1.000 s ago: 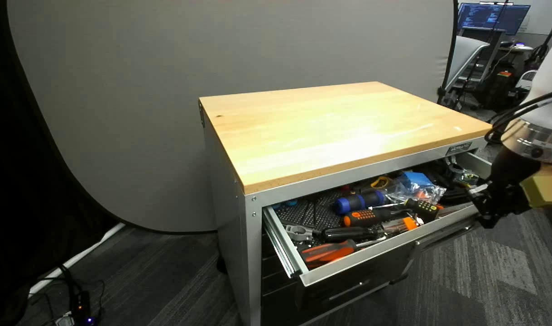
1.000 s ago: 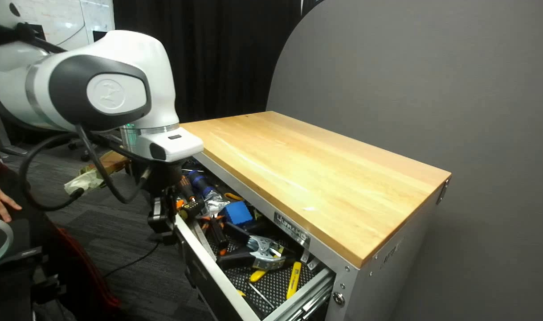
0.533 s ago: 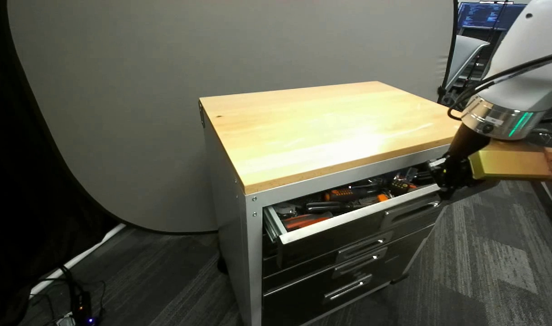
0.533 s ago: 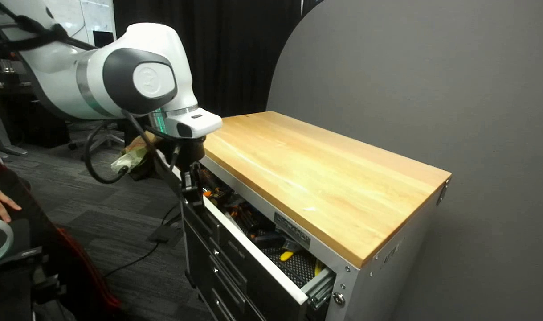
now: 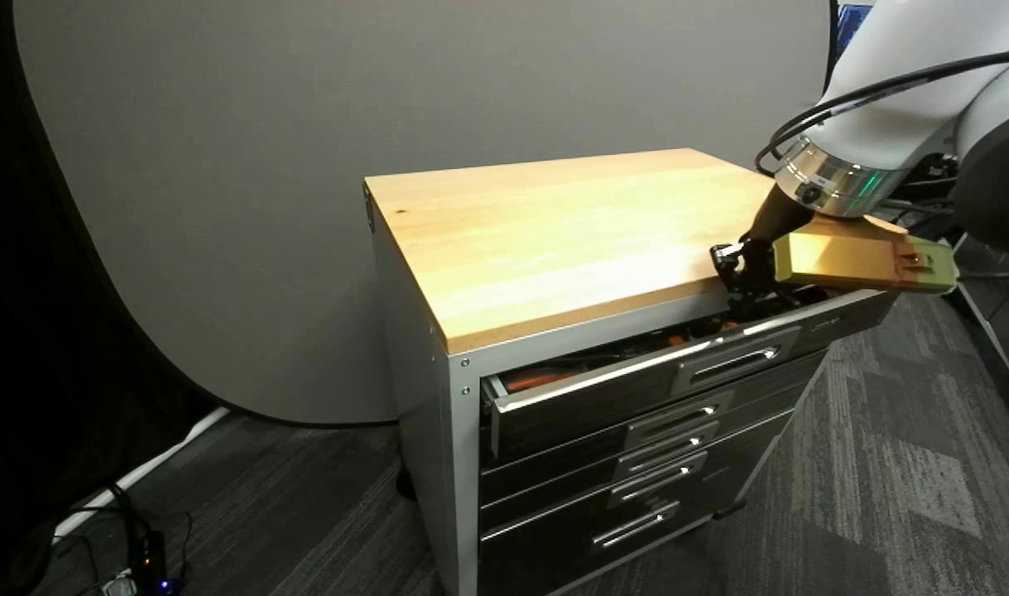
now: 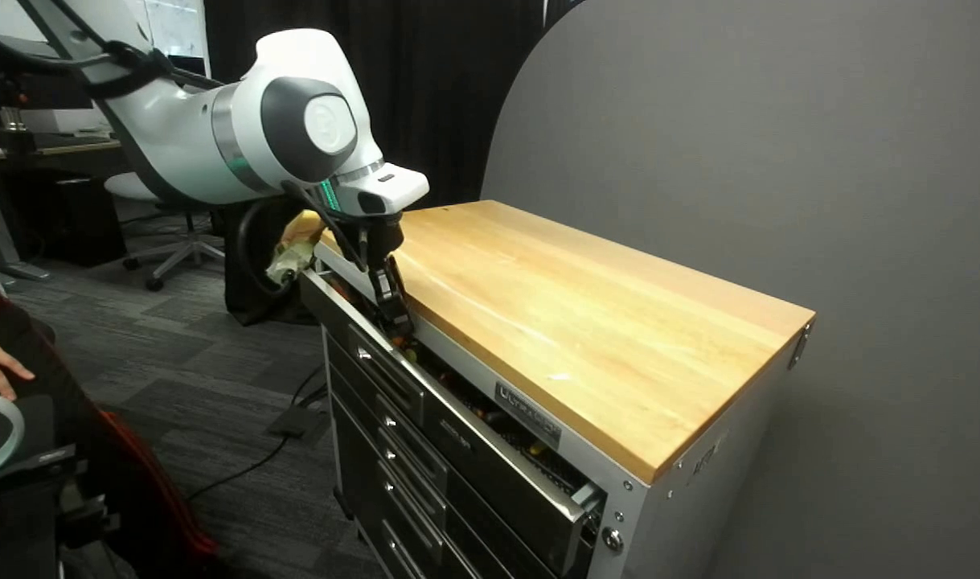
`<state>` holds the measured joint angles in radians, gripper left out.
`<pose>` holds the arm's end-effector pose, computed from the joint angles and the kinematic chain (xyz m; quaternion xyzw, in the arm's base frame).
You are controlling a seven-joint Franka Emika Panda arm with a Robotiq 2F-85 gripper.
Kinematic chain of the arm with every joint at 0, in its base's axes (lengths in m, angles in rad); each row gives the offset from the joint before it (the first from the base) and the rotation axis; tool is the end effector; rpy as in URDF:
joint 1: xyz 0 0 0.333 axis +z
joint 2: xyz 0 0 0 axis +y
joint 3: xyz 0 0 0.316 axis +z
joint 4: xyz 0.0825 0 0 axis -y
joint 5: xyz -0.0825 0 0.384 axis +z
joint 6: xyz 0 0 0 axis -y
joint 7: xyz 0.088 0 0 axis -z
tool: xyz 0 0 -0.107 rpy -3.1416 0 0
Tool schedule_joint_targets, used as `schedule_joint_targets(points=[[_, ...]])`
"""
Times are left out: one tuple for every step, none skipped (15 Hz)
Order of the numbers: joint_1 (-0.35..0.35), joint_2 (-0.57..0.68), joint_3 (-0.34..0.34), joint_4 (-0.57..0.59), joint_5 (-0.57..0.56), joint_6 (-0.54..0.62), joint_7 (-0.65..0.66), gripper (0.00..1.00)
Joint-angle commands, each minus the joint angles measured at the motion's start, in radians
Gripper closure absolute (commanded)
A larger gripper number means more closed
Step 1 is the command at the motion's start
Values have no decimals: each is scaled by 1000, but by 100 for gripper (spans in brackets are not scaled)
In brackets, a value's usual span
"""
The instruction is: Put the screwdriver in the drawer then close the drawer
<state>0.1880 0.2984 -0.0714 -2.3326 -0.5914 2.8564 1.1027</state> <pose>0.5259 0.0916 0.2267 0.9642 -0.2102 0.1566 0.0404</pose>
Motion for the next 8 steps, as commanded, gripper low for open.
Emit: schedule_joint_targets(points=[[-37, 0, 37, -2, 57, -35, -82, 100], [-56, -18, 56, -17, 92, -76, -127, 100], [-28, -35, 28, -29, 144, -102, -178, 100], [-20, -59, 11, -36, 147, -116, -189, 100], [-11, -78, -6, -39, 144, -132, -195, 100], [-7, -98, -23, -48, 123, -121, -191, 100], [-10, -117, -27, -57, 120, -119, -195, 100], [-15, -130, -30, -63, 120, -123, -206, 100]])
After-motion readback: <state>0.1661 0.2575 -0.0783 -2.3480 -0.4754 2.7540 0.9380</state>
